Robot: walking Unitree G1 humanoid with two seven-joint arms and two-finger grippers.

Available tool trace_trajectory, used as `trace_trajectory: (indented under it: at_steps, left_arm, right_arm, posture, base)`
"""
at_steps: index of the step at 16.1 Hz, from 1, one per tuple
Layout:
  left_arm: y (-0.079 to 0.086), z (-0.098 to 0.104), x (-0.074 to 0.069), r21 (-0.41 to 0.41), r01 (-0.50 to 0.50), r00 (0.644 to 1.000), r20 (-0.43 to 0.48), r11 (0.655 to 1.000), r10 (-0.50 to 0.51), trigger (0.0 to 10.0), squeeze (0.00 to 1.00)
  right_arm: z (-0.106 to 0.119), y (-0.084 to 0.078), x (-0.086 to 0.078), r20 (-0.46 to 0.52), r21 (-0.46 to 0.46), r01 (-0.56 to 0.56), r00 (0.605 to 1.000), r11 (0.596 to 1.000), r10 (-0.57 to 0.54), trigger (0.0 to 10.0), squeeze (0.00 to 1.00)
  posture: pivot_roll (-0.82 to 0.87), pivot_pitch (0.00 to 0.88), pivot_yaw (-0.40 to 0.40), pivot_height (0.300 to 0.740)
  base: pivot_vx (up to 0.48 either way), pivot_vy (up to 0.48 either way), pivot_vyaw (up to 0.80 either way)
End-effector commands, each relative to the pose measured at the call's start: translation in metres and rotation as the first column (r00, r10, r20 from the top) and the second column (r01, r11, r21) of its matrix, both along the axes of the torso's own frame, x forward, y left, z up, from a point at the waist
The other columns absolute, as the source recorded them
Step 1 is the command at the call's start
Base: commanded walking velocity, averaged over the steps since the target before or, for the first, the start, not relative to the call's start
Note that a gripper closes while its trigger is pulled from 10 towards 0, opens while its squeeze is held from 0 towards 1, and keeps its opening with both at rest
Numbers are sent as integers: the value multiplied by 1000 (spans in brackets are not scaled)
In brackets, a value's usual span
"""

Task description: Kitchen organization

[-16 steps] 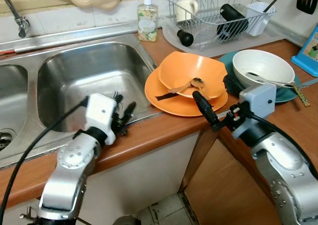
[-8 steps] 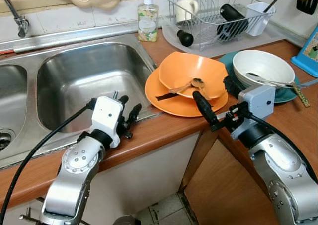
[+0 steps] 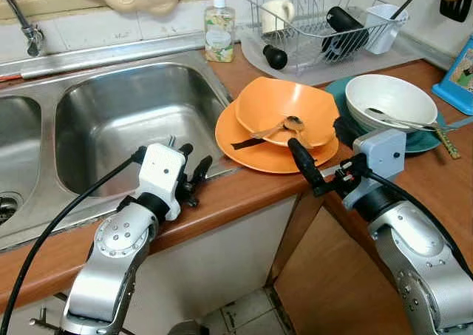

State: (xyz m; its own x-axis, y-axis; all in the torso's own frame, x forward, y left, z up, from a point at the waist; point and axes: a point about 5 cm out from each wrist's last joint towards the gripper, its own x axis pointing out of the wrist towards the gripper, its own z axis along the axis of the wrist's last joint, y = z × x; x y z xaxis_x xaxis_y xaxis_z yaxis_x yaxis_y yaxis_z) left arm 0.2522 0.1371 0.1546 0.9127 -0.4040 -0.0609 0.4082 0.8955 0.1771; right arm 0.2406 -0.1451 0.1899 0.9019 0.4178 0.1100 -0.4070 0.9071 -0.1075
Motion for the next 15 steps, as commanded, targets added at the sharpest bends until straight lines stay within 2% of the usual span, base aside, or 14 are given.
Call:
trace_trajectory:
  at_steps: [1,2,5,6,7,8,9,13,14,15]
  left_arm:
    - [-4,1,-2,-4,15,1000,-9,1000,-15,10000,463]
    - [-4,-1,-4,-18,27,999,-25,999,-27,10000,1000]
    - [-2,-3,-4,-4,17,999,-30,1000,-17,10000,1000]
    - [-3,-3,-3,3,34,999,-33,999,-34,10000,918]
    - [-6,-5,-2,0,45,997,-59,999,-45,10000,514]
    - [-8,-4,-2,-2,62,996,-63,998,-62,10000,200]
    - [-11,-5,-2,6,85,994,-67,996,-84,10000,0]
    - [-18,-9,-3,63,130,990,-67,989,-126,10000,0]
    - [-19,-7,-2,56,131,990,-64,990,-127,10000,0]
    - [-19,-6,-1,54,131,990,-56,990,-127,10000,0]
  right_arm:
    - [-1,-2,-2,-1,-8,10,1000,1000,-10,10000,1000]
    - [-2,-3,-2,-10,-9,1,1000,1000,-1,10000,1000]
    - [0,-1,-1,-11,-12,-30,1000,999,30,10000,1000]
    - [0,-1,-1,-13,-29,-49,999,998,48,10000,1000]
    - [1,1,-3,-22,-44,-89,996,995,88,10000,1000]
    - [1,2,-3,-25,-48,-98,995,994,97,10000,1000]
    - [-1,3,-4,-37,-47,-110,993,993,108,10000,1000]
    - [-4,2,-2,-65,-49,-106,993,993,103,10000,1000]
    - [-3,1,1,-69,-32,-92,994,995,90,10000,753]
    - [-4,-1,4,-99,-6,-46,994,999,45,10000,0]
  posture:
    - [-21,0,11,740]
    - [-24,0,5,740]
    - [-37,0,11,740]
    - [-41,0,15,740]
    - [-42,0,17,740]
    - [-42,0,17,740]
    - [-45,0,23,740]
    - [-45,0,28,740]
    - [-43,0,27,740]
    - [-42,0,26,740]
  base:
    - [0,0,0]
    - [0,0,0]
    - [0,0,0]
    - [0,0,0]
    - [0,0,0]
    - [0,0,0]
    - [0,0,0]
    - [0,0,0]
    - [0,0,0]
    - [0,0,0]
